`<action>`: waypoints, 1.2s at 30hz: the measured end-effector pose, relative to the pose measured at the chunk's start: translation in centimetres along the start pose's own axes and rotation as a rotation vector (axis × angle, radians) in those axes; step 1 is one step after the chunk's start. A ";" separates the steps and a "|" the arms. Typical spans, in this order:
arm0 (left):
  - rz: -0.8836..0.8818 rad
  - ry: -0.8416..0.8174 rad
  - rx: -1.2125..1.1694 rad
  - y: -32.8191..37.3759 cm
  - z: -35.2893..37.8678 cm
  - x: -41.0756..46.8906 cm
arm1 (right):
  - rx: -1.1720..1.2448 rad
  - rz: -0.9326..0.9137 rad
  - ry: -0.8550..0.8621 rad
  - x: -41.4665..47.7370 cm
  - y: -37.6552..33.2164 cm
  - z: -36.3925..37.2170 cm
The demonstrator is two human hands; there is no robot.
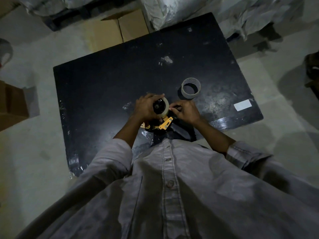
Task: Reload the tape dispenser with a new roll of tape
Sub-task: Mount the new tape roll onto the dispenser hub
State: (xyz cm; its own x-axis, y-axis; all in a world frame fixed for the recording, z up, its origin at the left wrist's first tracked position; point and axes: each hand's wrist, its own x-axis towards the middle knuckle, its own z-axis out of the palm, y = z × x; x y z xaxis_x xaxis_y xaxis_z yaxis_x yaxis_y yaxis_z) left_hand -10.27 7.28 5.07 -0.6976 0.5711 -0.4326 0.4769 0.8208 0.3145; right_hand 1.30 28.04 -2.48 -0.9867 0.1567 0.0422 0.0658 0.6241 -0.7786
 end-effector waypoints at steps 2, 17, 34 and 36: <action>0.007 0.000 -0.002 0.3 -0.1 -0.2 | 0.027 0.038 -0.031 -0.1 0.2 0.0; 0.069 0.011 -0.030 0.5 -0.2 -0.9 | 0.236 0.126 -0.071 -0.9 0.2 0.4; 0.115 -0.032 0.068 -0.9 0.2 0.9 | 0.130 0.068 -0.082 -1.0 -0.7 -0.3; 0.108 -0.034 0.094 -1.0 0.2 1.1 | 0.071 0.002 -0.114 -0.6 -0.8 -0.8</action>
State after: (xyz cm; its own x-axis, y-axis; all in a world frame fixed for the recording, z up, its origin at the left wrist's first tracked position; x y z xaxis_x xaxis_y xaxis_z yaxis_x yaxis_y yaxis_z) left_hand -11.41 7.11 4.10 -0.6220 0.6549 -0.4293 0.5973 0.7513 0.2807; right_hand 1.93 28.03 -1.39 -0.9974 0.0670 -0.0281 0.0612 0.5675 -0.8211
